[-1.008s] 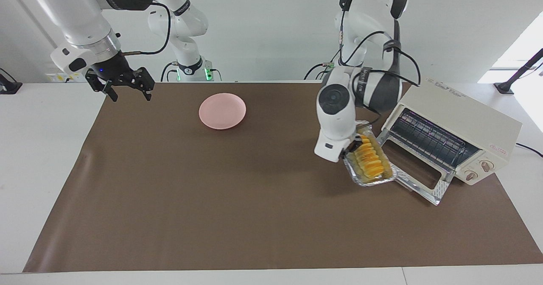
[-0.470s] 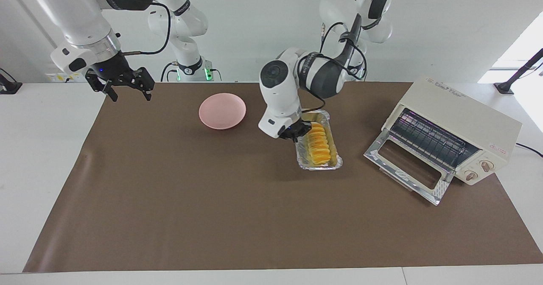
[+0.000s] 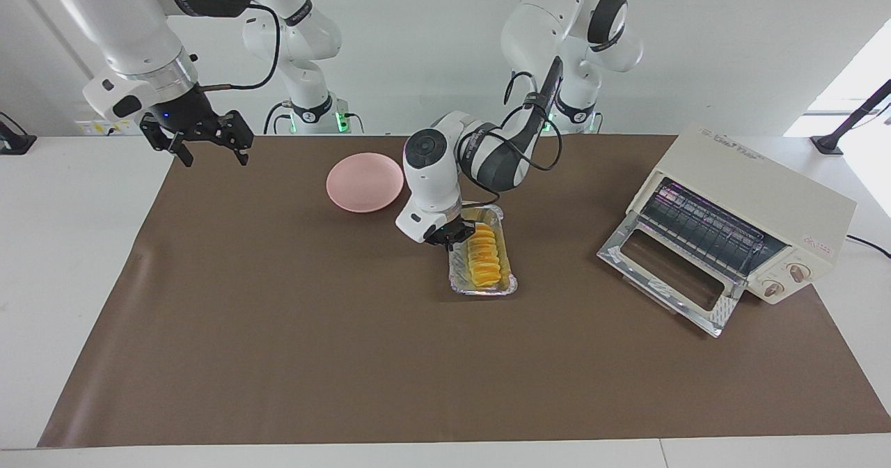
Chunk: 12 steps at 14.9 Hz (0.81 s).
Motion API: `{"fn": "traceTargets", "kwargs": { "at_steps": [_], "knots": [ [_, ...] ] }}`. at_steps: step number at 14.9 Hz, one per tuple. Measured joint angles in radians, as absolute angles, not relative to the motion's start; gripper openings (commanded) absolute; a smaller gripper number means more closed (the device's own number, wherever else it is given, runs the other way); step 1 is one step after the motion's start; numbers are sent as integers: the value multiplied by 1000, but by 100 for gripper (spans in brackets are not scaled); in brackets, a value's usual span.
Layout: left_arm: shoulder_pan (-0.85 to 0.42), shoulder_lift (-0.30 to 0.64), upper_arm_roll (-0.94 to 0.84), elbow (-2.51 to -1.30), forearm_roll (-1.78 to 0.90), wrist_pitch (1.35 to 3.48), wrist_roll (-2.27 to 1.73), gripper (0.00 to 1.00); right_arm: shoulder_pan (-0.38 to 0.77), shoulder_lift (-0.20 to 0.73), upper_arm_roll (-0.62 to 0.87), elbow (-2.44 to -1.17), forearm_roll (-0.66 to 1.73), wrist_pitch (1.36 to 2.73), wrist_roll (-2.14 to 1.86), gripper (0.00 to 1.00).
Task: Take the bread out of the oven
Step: 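Pull the foil tray out of the oven onto the table, then release the tray with the left gripper while the right gripper reaches it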
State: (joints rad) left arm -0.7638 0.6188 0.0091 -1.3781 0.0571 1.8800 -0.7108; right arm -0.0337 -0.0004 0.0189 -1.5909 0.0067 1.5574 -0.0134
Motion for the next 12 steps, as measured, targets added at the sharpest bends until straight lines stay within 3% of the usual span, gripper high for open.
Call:
{"fn": "traceTargets", "kwargs": {
  "at_steps": [7,10,12],
  "knots": [
    [-716,560,30,-1300,25,1727,-711,100,-32,-6,21,-1591,7,1557,-13,100],
    [-570,421,40,-1300,21,1582,-664,100,-26,-14,35,-1599,14,1567,-13,100],
    [-396,317,47,-1309,18,1474,-536,100,28,-16,53,-1627,20,1626,7,100]
  ]
}}
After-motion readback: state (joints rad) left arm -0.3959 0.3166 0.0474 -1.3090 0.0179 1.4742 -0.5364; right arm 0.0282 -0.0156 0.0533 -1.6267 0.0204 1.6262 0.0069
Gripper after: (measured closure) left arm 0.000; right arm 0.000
